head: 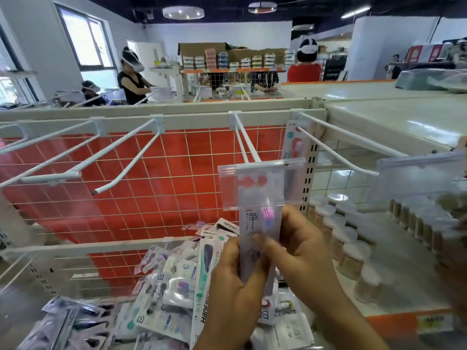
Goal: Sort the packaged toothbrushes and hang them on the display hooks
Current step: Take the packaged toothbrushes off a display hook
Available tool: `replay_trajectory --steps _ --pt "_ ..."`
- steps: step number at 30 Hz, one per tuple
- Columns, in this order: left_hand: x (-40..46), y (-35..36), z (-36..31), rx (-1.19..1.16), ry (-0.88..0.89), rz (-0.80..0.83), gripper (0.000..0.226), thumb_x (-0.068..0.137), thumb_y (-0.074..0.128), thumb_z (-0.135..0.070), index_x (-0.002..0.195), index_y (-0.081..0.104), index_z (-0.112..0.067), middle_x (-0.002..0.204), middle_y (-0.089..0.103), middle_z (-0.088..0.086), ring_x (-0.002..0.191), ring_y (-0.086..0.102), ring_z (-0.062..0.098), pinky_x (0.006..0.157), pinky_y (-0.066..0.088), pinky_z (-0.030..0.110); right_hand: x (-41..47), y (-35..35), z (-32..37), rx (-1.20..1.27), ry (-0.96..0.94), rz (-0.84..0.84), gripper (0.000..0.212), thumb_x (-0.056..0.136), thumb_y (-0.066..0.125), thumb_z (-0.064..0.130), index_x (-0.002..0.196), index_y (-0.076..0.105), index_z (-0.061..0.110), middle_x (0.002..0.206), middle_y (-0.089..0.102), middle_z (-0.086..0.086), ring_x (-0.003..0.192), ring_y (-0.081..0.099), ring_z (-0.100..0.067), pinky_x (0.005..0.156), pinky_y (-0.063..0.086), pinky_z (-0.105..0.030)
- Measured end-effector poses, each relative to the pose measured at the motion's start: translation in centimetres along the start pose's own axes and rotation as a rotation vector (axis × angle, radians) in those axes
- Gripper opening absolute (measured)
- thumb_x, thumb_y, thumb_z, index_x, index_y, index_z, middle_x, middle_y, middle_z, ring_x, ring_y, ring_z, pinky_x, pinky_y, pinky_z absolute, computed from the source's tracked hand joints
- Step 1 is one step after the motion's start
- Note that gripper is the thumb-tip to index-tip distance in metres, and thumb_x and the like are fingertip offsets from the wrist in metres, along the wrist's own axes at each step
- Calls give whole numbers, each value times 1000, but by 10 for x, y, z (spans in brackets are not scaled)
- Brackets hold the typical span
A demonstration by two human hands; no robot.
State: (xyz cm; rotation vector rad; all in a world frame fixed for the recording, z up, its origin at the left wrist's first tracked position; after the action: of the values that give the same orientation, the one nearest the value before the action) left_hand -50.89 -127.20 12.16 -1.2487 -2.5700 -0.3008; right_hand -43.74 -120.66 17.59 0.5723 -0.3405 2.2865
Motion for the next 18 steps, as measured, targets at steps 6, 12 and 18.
replay_trajectory --steps 6,12,18 --pt "8 -2 4 15 -5 27 31 72 62 -54 103 63 -50 99 73 -4 95 69 16 83 56 46 4 -3 -6 -32 20 -50 10 82 67 28 91 65 30 90 71 3 85 69 -16 71 58 -27" --pt "13 -5 12 51 -11 37 31 71 64 -48 102 63 -49 102 71 -7 98 68 14 82 56 35 5 -11 -21 -39 106 -139 12 82 69 12 85 66 23 83 73 4 79 70 -13 69 58 -26" --pt "17 -35 22 224 -33 -122 39 72 65 -36 109 54 -39 110 60 -30 108 58 -4 94 48 21 26 -9 -37 -92 182 -144 19 76 65 34 90 66 21 80 72 3 75 69 -10 63 54 -23"
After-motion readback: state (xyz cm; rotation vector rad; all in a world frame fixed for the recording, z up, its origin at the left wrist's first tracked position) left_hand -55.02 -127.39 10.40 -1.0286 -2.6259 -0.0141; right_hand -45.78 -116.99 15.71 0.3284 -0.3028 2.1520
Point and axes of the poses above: each hand's wrist, its own x-axis towards the middle knuckle, its own y-axis out of the palm, z = x × y, the point moved 10 cm from there along x, towards the middle knuckle
